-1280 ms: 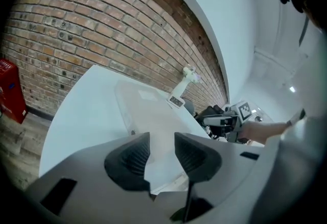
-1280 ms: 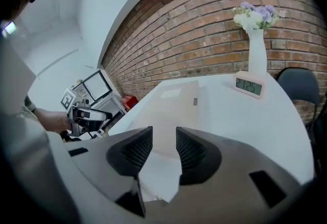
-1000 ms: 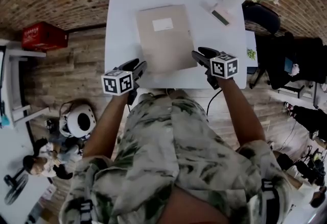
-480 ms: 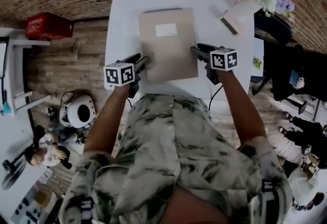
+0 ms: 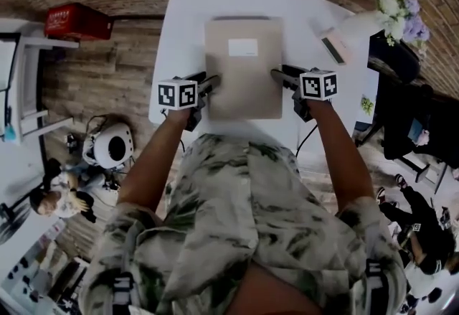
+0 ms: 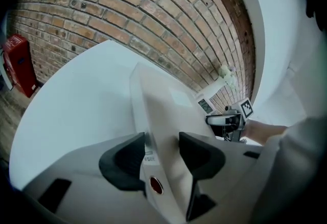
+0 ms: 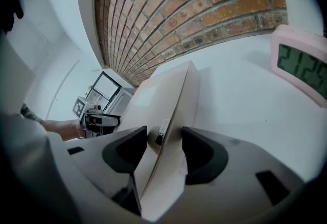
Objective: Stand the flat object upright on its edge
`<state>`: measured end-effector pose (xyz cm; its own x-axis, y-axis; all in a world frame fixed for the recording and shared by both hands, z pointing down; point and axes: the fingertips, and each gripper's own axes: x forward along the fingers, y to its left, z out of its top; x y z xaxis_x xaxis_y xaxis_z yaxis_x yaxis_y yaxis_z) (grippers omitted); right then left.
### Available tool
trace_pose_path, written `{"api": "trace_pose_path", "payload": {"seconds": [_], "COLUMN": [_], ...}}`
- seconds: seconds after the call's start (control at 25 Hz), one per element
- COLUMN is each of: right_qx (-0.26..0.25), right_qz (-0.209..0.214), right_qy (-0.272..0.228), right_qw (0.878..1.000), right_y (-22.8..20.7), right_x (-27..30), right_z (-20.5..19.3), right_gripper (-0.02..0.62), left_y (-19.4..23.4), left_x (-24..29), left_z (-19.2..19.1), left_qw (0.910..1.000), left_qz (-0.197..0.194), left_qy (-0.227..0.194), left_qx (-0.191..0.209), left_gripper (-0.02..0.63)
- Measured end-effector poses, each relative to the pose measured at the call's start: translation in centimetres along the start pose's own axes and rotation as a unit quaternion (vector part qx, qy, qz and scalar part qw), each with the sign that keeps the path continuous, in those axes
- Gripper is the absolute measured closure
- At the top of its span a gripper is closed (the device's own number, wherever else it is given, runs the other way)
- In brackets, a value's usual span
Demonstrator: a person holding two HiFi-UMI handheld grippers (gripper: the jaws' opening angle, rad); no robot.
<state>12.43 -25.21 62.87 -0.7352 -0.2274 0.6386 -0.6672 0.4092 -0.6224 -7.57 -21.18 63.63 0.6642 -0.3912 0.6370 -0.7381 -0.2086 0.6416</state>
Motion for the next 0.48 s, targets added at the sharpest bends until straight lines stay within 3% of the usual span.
{"api": "trace_pose_path", "payload": {"seconds": [0.48], "right_qx": [0.004], "right_qz": [-0.005], "right_qy": [0.012], "right_qw": [1.0], "right_y": [0.39], "right_x": [0.06], "right_z": [0.18], "right_gripper": [0.391], "left_y": [0.41], "left_x": [-0.02], "left_z": [0.35], "left_qw": [0.9997], "left_qz": [0.014], "left_qy": [0.018], "left_qx": [-0.002], "left_gripper": [0.4]}}
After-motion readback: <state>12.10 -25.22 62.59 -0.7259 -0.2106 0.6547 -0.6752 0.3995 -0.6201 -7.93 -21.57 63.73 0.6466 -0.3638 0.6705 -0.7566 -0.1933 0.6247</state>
